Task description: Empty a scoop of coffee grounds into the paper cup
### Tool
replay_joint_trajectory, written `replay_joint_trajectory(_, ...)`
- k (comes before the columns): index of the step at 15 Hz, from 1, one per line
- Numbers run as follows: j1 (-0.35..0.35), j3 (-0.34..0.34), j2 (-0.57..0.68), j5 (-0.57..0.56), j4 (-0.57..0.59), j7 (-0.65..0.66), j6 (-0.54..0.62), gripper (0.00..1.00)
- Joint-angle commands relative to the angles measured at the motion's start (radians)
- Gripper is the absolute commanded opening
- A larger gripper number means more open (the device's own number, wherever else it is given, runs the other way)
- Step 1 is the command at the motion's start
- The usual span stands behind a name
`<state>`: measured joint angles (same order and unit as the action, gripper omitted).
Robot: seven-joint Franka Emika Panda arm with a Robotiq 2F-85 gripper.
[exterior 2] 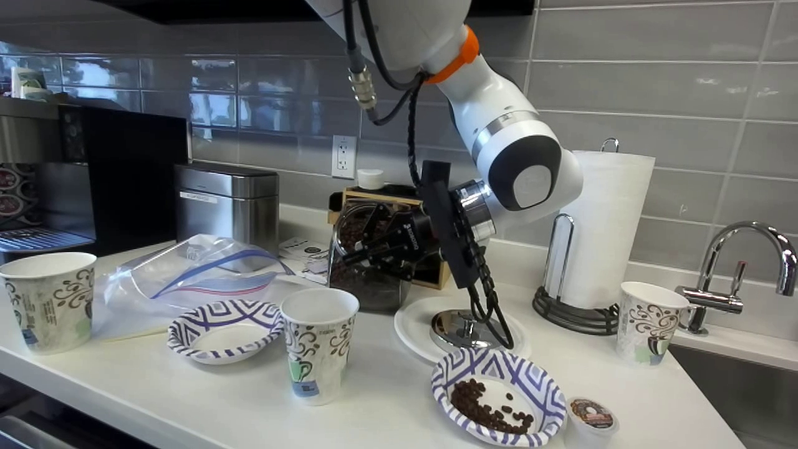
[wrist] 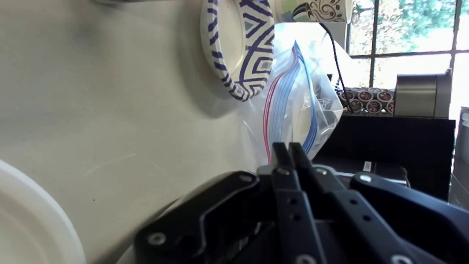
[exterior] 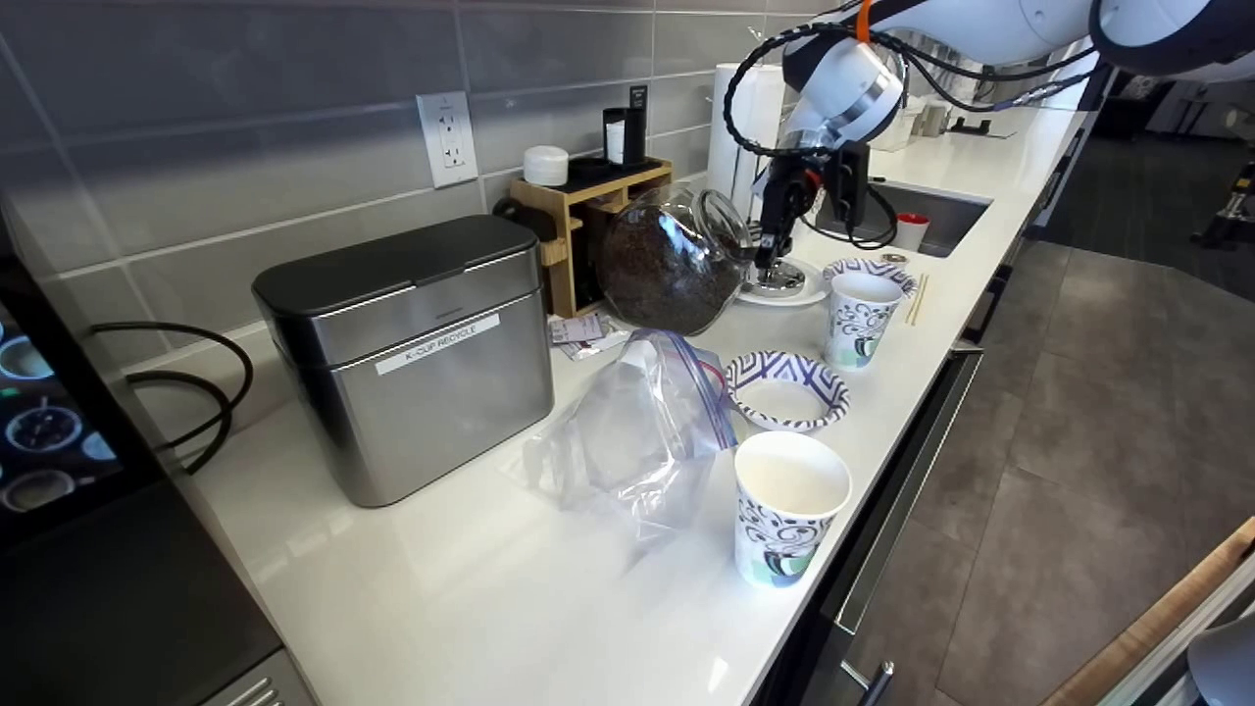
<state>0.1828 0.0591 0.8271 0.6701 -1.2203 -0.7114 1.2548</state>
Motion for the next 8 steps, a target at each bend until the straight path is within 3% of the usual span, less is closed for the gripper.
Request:
replay_joint_trajectory(1, 0.015, 0.018, 0.031, -0.014, 0.046, 0.039, -0.039, 0.01)
replay_joint_trajectory(8, 0.038, 0.014, 0.001, -0.009, 0.063, 0.079, -0.075, 0.01)
